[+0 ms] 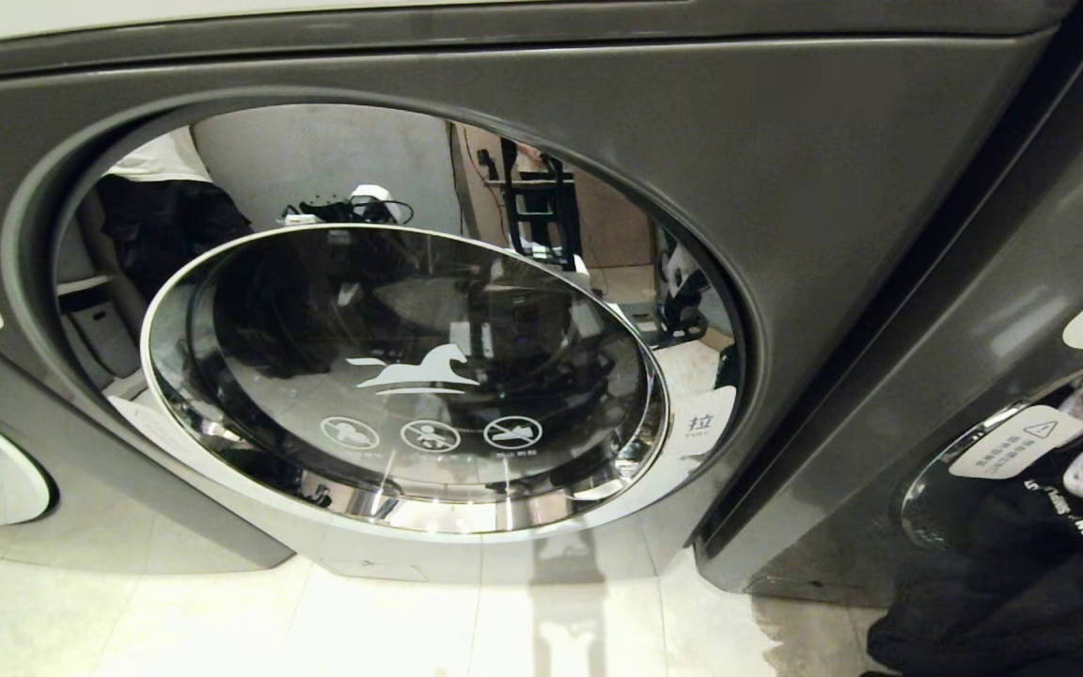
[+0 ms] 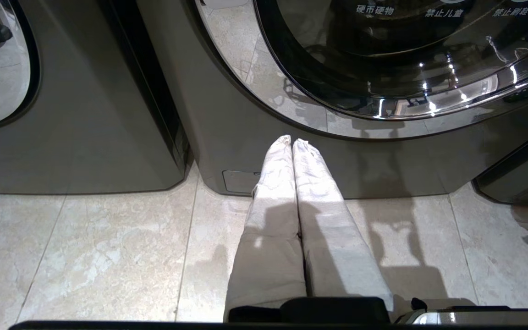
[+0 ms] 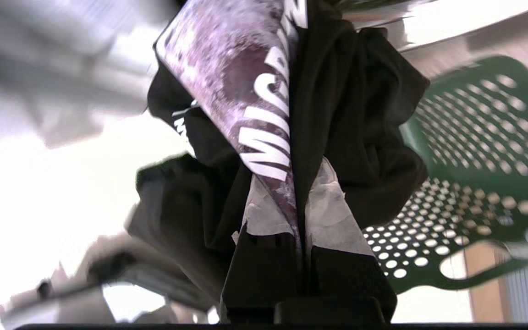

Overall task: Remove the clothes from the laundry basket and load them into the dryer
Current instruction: Put the clothes in the dryer

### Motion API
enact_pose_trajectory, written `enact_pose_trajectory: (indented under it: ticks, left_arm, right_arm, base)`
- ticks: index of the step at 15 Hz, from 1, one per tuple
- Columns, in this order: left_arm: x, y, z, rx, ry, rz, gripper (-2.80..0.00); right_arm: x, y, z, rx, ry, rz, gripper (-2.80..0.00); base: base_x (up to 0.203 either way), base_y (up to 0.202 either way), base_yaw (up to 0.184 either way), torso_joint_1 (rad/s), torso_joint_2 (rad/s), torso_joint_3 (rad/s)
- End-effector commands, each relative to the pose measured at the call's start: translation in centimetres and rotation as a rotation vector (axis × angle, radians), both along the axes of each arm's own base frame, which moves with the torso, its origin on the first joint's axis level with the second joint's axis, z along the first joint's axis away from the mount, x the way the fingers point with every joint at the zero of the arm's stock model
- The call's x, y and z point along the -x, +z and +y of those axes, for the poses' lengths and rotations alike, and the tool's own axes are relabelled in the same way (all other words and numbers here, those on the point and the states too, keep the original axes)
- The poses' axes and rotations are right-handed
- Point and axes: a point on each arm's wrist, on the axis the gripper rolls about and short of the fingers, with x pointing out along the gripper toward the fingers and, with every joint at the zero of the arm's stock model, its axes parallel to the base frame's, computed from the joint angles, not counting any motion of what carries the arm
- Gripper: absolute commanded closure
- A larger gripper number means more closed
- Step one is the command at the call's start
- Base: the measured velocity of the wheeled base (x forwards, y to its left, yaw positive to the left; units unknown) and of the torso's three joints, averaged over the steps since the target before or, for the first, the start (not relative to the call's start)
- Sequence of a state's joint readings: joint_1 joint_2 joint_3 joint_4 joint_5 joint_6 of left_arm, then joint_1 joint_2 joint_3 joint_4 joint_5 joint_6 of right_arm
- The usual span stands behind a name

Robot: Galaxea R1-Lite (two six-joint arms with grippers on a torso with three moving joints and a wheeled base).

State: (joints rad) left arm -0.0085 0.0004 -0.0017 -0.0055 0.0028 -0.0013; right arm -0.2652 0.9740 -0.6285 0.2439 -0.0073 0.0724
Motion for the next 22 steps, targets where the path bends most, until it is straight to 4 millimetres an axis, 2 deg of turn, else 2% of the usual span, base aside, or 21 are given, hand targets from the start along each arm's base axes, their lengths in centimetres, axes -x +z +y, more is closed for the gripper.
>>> enact_pose_trajectory:
  ticks: [1, 4, 9, 10, 13, 19, 22]
  left_arm:
    - [0.0, 0.0, 0.0, 0.0, 0.0, -0.001, 0.0]
    - [0.0, 0.0, 0.0, 0.0, 0.001, -0.001, 0.0]
    - [0.0, 0.0, 0.0, 0.0, 0.001, -0.001, 0.0]
    - [0.0, 0.0, 0.0, 0.0, 0.0, -0.001, 0.0]
    - [0.0, 0.0, 0.0, 0.0, 0.001, -0.001, 0.0]
    - [0.0, 0.0, 0.0, 0.0, 0.0, -0.001, 0.0]
    - [0.0, 0.0, 0.0, 0.0, 0.0, -0.001, 0.0]
  right_arm:
    - [2.5, -1.3, 1.7, 0.036, 0.101, -0.035, 0.0]
    - [5.7, -4.0, 2.6, 0.133, 0.213, -0.089, 0.0]
    - [8.8, -10.7, 2.6, 0.326, 0.329, -0.261, 0.0]
    - [9.2, -11.2, 2.6, 0.346, 0.336, -0.28, 0.0]
    - [10.1, -11.6, 2.8, 0.334, 0.359, -0.323, 0.0]
    - [12.6, -12.5, 3.0, 0.329, 0.372, -0.579, 0.0]
    - [12.6, -12.7, 2.9, 0.238, 0.319, -0.566, 0.0]
  base:
    - [0.0, 0.0, 0.0, 0.0, 0.0, 0.0]
    - [0.0, 0.0, 0.0, 0.0, 0.0, 0.0]
    - [0.0, 0.0, 0.0, 0.0, 0.0, 0.0]
    - [0.0, 0.0, 0.0, 0.0, 0.0, 0.0]
    - [0.0, 0.0, 0.0, 0.0, 0.0, 0.0]
    - [0.0, 0.0, 0.0, 0.0, 0.0, 0.0]
    - [0.0, 0.0, 0.0, 0.0, 0.0, 0.0]
